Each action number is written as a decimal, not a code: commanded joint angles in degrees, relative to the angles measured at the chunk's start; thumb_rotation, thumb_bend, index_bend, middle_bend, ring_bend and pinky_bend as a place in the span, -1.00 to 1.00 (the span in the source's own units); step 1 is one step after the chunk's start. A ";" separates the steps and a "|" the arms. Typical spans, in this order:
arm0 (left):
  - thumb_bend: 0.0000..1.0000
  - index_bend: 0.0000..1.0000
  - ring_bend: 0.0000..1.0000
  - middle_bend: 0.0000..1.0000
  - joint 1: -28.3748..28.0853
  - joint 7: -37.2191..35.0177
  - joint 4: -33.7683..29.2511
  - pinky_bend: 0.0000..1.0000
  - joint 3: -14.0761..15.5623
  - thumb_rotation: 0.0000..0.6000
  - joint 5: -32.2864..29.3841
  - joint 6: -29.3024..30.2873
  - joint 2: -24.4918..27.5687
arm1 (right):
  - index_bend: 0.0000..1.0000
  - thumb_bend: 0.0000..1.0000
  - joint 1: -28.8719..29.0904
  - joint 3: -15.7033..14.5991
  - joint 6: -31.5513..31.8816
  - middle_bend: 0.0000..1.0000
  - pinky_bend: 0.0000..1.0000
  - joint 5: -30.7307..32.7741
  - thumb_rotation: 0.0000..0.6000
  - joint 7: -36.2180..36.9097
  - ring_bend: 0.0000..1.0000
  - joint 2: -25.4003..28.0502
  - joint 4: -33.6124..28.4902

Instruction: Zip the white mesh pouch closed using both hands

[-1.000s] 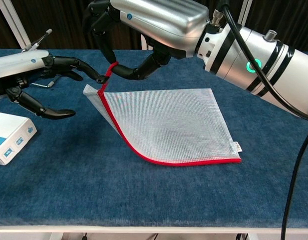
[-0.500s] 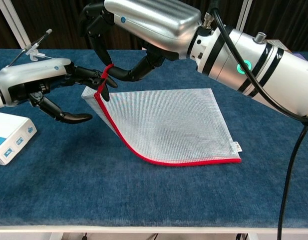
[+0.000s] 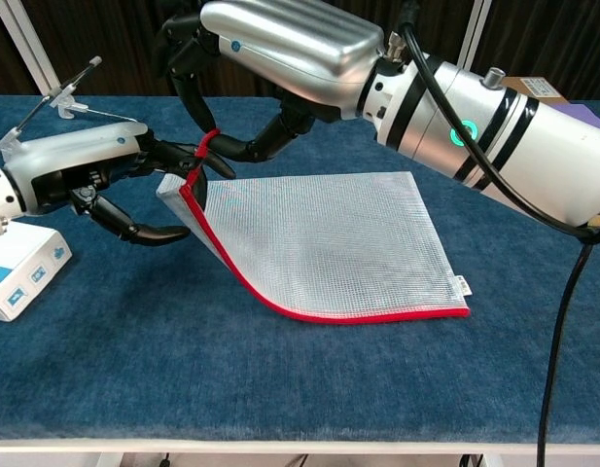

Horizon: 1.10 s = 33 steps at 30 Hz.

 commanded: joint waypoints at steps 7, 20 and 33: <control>-0.23 0.21 -0.81 -0.54 0.57 -2.20 1.58 -0.71 0.07 1.00 -0.65 1.69 -1.65 | 0.51 -0.25 -0.10 -0.25 0.10 -0.48 -1.00 -0.04 1.00 0.97 -1.00 -0.48 1.00; -0.11 0.24 -0.81 -0.50 2.17 -15.18 4.09 -0.71 0.11 1.00 -1.25 5.40 -2.87 | 0.51 -0.25 -1.48 -1.51 2.60 -0.49 -1.00 -1.80 1.00 0.29 -1.00 -0.23 1.35; -0.03 0.26 -0.81 -0.48 3.44 -33.14 4.56 -0.71 -1.52 1.00 -3.32 7.66 -3.55 | 0.51 -0.25 -2.45 -2.39 4.32 -0.51 -1.00 -3.75 1.00 -2.67 -1.00 -0.68 2.40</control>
